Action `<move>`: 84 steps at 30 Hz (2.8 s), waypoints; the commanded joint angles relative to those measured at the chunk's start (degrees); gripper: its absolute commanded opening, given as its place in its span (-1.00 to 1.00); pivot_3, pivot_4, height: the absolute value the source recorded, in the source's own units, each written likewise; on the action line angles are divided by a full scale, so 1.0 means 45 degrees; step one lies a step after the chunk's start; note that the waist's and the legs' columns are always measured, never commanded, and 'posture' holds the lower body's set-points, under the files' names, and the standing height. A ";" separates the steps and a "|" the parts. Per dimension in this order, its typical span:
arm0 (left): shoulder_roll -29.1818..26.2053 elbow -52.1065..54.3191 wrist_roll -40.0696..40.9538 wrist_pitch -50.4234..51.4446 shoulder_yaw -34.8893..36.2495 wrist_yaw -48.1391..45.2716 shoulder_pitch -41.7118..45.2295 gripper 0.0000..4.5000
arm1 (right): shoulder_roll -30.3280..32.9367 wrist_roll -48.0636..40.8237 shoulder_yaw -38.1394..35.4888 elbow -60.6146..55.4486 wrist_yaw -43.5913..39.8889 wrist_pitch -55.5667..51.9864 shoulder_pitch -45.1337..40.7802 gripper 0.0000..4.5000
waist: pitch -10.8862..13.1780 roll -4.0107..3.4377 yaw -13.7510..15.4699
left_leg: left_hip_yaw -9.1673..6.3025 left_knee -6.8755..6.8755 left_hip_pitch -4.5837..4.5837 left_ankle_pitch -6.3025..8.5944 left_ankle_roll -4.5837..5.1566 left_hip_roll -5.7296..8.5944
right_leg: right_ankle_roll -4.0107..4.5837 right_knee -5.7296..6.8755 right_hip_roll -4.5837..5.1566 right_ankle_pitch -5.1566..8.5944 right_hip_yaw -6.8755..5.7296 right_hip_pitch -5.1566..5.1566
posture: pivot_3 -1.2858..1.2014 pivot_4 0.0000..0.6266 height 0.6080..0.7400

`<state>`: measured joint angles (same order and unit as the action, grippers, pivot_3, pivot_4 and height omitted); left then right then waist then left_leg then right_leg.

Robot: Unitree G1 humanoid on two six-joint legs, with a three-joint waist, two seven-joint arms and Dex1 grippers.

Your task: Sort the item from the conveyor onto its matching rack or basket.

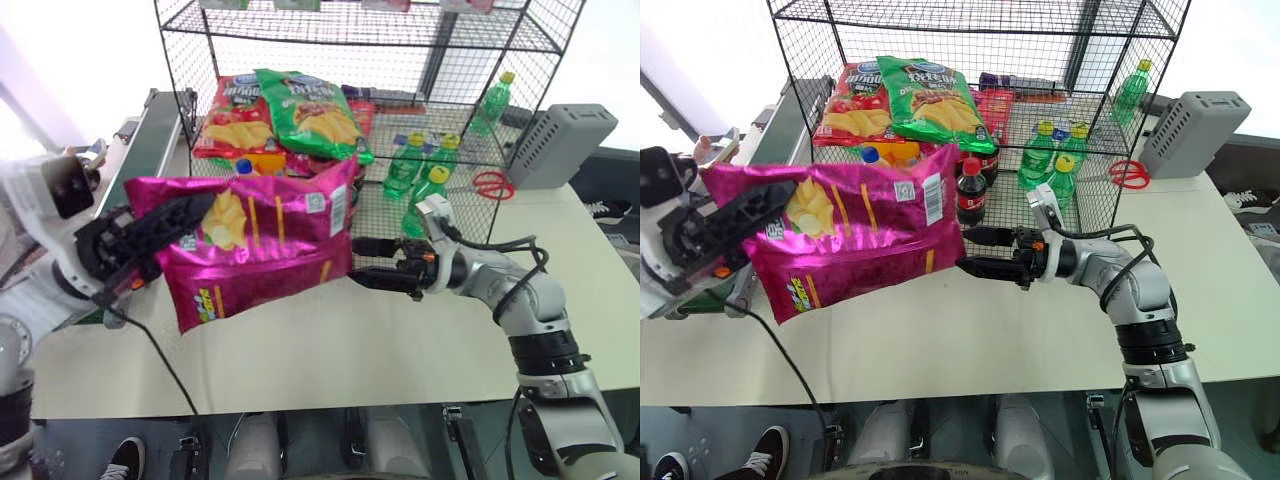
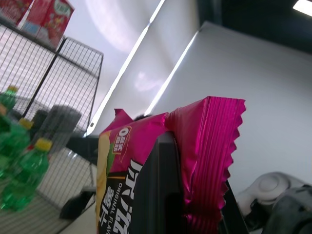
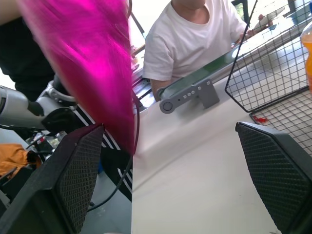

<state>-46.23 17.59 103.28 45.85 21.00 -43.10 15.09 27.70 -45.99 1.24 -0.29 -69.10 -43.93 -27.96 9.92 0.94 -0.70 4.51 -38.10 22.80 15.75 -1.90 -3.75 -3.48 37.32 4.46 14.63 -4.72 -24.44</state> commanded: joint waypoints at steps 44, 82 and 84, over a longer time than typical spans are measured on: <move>0.1638 -0.0584 -0.5932 -0.0566 0.0605 -0.1150 -0.0204 0.89 | 0.2333 -0.2226 -0.2492 -0.3831 0.0758 -0.1225 0.1312 -0.93 | 0.0005 0.0002 0.0068 | -0.0007 0.0000 0.0020 -0.0001 -0.0002 0.0006 | -0.0001 -0.0028 0.0000 0.0002 -0.0003 -0.0003 | 0.03 -0.52 1.00; 0.4163 -0.1038 -1.3085 -0.5070 -0.2416 -0.2556 -0.0240 0.93 | 0.4896 1.4640 -0.1851 0.2529 0.9729 1.5547 -0.1235 -0.93 | 0.0011 -0.0002 0.0256 | 0.0016 0.0000 0.0026 -0.0007 -0.0009 0.0006 | -0.0006 -0.0043 0.0003 0.0002 0.0003 -0.0014 | 0.03 -0.52 1.00; 0.4254 -0.0971 -1.3249 -0.5207 -0.2504 -0.2430 -0.0281 0.93 | 0.4806 1.5716 -0.1502 0.2699 1.0682 1.5206 -0.1644 -0.93 | 0.0014 -0.0007 0.0235 | 0.0016 -0.0001 0.0027 -0.0011 -0.0016 0.0006 | -0.0005 -0.0042 0.0004 0.0002 0.0004 -0.0014 | 0.03 -0.52 1.00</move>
<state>-27.21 10.65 44.30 24.14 9.79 -54.54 13.75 48.64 20.74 -5.15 12.37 -25.91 25.03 -32.12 9.98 0.91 0.36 4.58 -38.11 22.92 15.70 -1.98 -3.72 -3.50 37.13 4.48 14.64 -4.70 -24.51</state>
